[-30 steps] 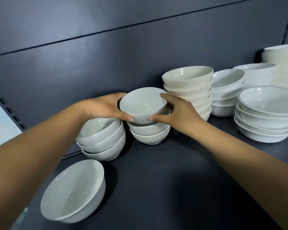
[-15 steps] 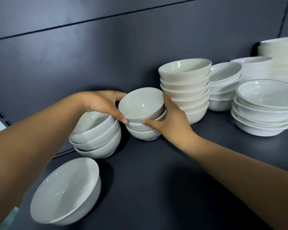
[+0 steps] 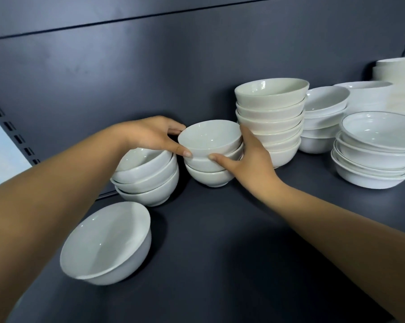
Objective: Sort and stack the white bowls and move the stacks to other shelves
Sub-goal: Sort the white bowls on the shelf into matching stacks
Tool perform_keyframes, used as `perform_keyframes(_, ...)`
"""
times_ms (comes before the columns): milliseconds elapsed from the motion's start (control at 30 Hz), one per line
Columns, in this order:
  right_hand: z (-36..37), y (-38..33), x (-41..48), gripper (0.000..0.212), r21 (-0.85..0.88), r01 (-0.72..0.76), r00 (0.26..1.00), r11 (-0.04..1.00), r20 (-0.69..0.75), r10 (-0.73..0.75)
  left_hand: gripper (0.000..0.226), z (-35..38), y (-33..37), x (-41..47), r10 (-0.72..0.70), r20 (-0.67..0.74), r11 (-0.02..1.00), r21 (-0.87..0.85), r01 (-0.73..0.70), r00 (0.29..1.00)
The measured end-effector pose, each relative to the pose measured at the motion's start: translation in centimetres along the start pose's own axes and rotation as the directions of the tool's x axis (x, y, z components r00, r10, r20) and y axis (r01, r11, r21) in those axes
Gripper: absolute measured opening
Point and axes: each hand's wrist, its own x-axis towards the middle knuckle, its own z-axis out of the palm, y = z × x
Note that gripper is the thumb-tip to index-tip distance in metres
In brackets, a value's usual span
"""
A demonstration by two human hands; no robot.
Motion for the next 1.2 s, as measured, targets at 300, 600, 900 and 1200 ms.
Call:
perform_keyframes(300, 0.2, -1.0, -1.1, 0.075, -0.218, 0.145, 0.980, 0.965, -0.102, -0.171, 0.048, 2.5, 2.0, -7.4, -0.037, -0.528, 0.937, -0.314, -0.154, 0.848)
perform_keyframes(600, 2.6, -5.6, -6.9, 0.084, -0.029, 0.265, 0.797, 0.964, 0.569, -0.202, 0.096, 8.4, -4.3, -18.9, -0.327, -0.593, 0.916, -0.389, 0.094, 0.736)
perform_keyframes(900, 6.0, -6.4, -9.0, 0.066, 0.068, 0.027, 0.680, 0.997, 0.730, -0.068, 0.090, 11.4, -6.6, -20.0, -0.276, -0.409, 0.882, -0.467, 0.060, 0.870)
perform_keyframes(1200, 2.2, -7.8, -11.1, 0.031, 0.131, -0.126, 0.842, 0.983, 0.538, 0.036, 0.059, 11.2, -4.1, -18.5, -0.160, -0.465, 0.831, -0.539, -0.135, 0.871)
